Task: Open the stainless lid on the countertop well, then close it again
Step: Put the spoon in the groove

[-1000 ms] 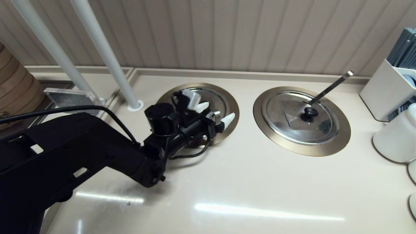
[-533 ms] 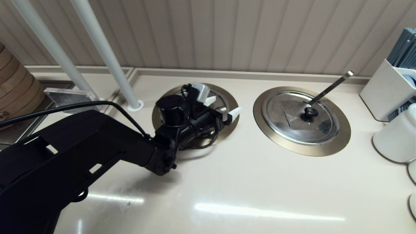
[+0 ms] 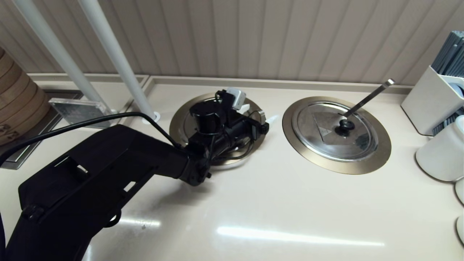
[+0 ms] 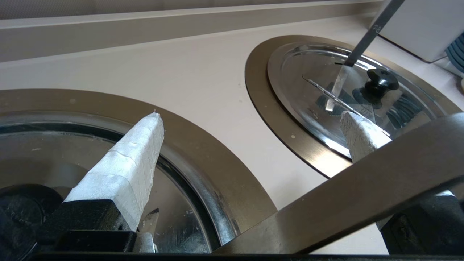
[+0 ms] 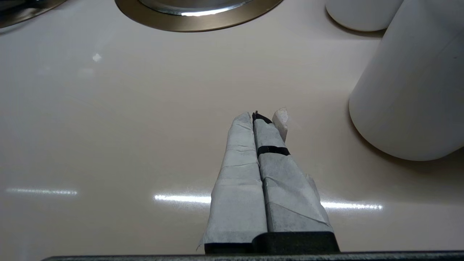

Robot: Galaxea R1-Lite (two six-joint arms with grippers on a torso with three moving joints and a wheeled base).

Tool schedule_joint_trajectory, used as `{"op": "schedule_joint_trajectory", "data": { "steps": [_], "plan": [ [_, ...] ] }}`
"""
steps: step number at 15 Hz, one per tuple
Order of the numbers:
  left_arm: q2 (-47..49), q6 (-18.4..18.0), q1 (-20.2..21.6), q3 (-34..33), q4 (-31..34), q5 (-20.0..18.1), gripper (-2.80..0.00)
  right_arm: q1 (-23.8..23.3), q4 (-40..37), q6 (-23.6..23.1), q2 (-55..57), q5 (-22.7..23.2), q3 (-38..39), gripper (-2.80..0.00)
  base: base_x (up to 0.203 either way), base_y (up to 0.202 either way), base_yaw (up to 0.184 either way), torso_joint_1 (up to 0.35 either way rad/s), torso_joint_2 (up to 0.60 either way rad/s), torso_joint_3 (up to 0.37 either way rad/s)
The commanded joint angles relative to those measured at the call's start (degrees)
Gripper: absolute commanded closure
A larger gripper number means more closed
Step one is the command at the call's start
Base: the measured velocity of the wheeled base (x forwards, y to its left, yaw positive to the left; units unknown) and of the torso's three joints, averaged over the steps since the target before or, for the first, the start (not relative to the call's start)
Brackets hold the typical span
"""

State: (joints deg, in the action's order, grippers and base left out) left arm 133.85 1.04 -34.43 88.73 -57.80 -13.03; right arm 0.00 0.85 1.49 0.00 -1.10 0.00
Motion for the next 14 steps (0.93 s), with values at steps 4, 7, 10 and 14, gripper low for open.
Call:
{"op": "schedule_joint_trajectory", "data": {
  "steps": [4, 7, 10, 14],
  "plan": [
    [0.92, 0.02, -0.64, 4.61, 2.50, -0.03, -2.80, 0.00, 0.03, 0.01, 0.00, -0.05, 0.26, 0.00, 0.000, 0.000, 0.000, 0.000, 0.00, 0.000],
    [2.54, 0.02, -0.92, 10.69, 6.25, 0.57, -2.80, 0.00, 0.03, 0.01, 0.00, 0.01, 0.26, 0.00, 0.000, 0.000, 0.000, 0.000, 0.00, 0.000],
    [5.51, 0.02, -0.78, 15.91, 8.67, 0.87, -2.80, 0.00, 0.03, 0.01, 0.00, -0.04, 0.26, 0.00, 0.000, 0.000, 0.000, 0.000, 0.00, 0.000],
    [8.27, -0.03, -0.36, 21.42, 11.71, 0.99, -2.80, 0.00, 0.03, 0.01, 0.00, -0.05, 0.26, 0.00, 0.000, 0.000, 0.000, 0.000, 0.00, 0.000]
  ]
}}
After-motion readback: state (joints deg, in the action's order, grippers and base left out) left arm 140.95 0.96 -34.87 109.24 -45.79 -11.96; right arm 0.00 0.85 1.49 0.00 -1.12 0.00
